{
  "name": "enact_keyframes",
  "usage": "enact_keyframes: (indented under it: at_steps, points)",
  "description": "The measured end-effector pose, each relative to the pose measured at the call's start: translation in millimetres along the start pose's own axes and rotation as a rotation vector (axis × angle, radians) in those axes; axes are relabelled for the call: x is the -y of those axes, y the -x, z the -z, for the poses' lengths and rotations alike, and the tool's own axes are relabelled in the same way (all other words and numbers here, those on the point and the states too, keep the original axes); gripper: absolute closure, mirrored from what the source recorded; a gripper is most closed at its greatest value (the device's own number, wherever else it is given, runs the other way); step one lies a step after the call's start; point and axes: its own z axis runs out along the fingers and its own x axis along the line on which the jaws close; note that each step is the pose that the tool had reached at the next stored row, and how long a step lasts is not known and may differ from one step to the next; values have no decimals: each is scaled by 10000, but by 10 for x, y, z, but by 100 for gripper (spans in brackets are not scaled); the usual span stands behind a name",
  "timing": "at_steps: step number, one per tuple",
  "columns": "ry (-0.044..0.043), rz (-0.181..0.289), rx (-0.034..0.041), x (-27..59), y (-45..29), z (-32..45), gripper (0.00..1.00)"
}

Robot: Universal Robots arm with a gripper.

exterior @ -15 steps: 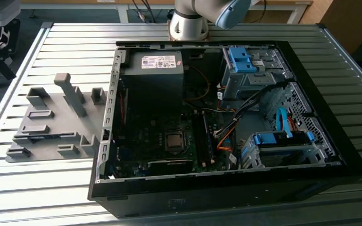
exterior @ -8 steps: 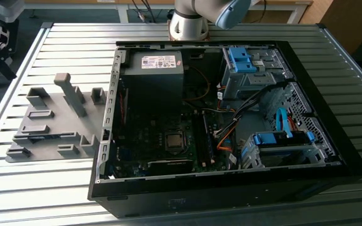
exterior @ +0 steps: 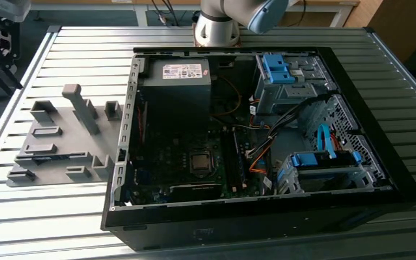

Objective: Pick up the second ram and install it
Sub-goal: 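Pick up the second ram and move it above second insertion slot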

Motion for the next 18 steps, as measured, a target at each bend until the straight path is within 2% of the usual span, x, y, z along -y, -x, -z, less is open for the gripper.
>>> enact_keyframes:
  at_steps: [2, 8, 18]
  points:
    - [6, 271, -6, -2, -3, -5, 76]
    - [8, 468, -7, -64, -46, -21, 76]
    - [39, 1951, -37, -65, -48, -49, 76]
